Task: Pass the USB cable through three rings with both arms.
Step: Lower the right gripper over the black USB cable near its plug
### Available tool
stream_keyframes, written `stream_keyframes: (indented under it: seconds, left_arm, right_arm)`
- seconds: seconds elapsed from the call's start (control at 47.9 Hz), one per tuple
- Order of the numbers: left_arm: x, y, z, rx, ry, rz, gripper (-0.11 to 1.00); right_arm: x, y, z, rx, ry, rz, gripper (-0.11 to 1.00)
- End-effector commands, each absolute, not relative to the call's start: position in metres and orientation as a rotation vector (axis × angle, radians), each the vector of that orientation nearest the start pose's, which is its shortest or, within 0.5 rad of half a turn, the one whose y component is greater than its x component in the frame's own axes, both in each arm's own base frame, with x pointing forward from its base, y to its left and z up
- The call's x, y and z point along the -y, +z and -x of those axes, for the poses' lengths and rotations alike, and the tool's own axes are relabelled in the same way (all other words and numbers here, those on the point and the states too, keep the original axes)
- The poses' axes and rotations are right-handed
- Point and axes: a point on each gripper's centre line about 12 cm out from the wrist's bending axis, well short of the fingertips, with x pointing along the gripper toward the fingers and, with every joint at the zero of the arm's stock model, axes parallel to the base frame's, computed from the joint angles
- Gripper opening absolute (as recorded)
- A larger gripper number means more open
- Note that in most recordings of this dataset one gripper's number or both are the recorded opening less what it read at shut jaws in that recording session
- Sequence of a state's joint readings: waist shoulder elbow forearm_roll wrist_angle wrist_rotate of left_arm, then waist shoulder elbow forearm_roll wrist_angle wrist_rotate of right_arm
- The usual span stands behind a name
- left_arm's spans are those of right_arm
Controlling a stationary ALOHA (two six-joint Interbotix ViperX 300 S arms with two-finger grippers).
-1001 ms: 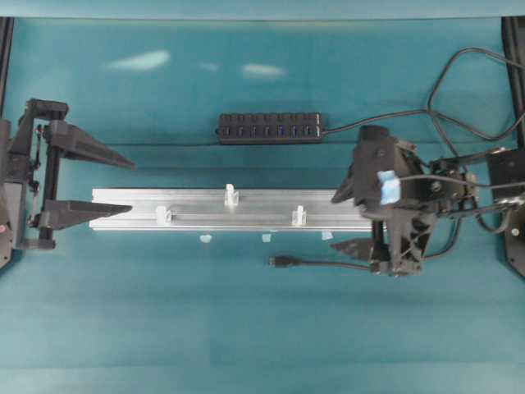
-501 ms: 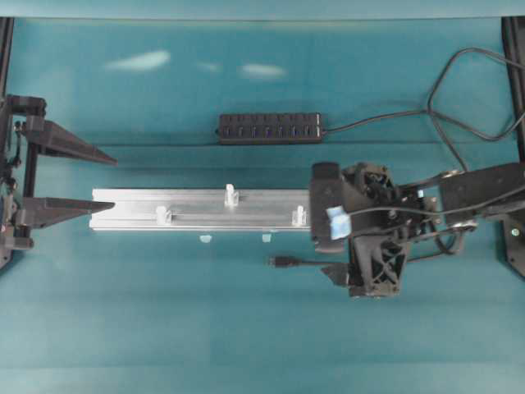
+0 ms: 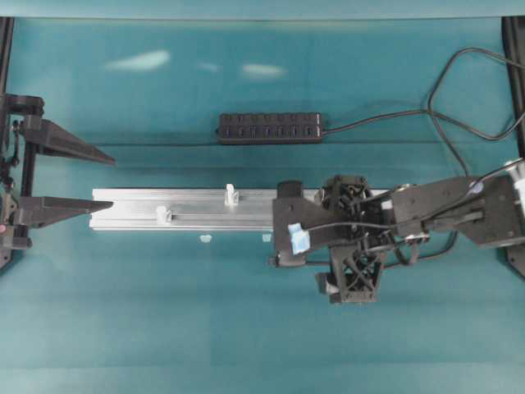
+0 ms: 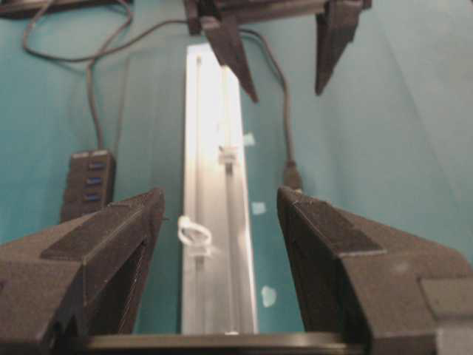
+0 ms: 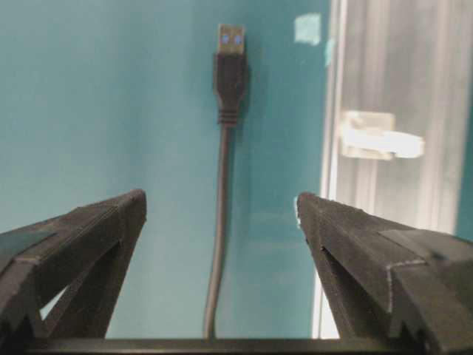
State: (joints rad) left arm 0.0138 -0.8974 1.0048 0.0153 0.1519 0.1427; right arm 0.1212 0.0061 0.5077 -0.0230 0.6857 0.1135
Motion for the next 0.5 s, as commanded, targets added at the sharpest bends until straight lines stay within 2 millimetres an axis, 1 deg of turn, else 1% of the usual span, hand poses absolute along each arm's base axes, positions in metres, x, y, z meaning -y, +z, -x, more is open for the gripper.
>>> stream_keyframes:
  seconds: [0.0, 0.167, 0.48]
  left_arm:
    - [-0.003, 0.302, -0.216, -0.248, -0.005, -0.157, 0.69]
    - [-0.003, 0.3, -0.216, -0.252, -0.004, -0.157, 0.69]
    - [-0.004, 0.298, -0.216, -0.259, -0.003, -0.158, 0.69]
  right_arm:
    - [-0.046, 0.171, -0.369, -1.191, 0.036, -0.008, 0.77]
    - [-0.047, 0.165, -0.372, -1.205, 0.034, -0.01, 0.77]
    - [-0.047, 0.144, -0.377, -1.249, 0.03, -0.007, 0.77]
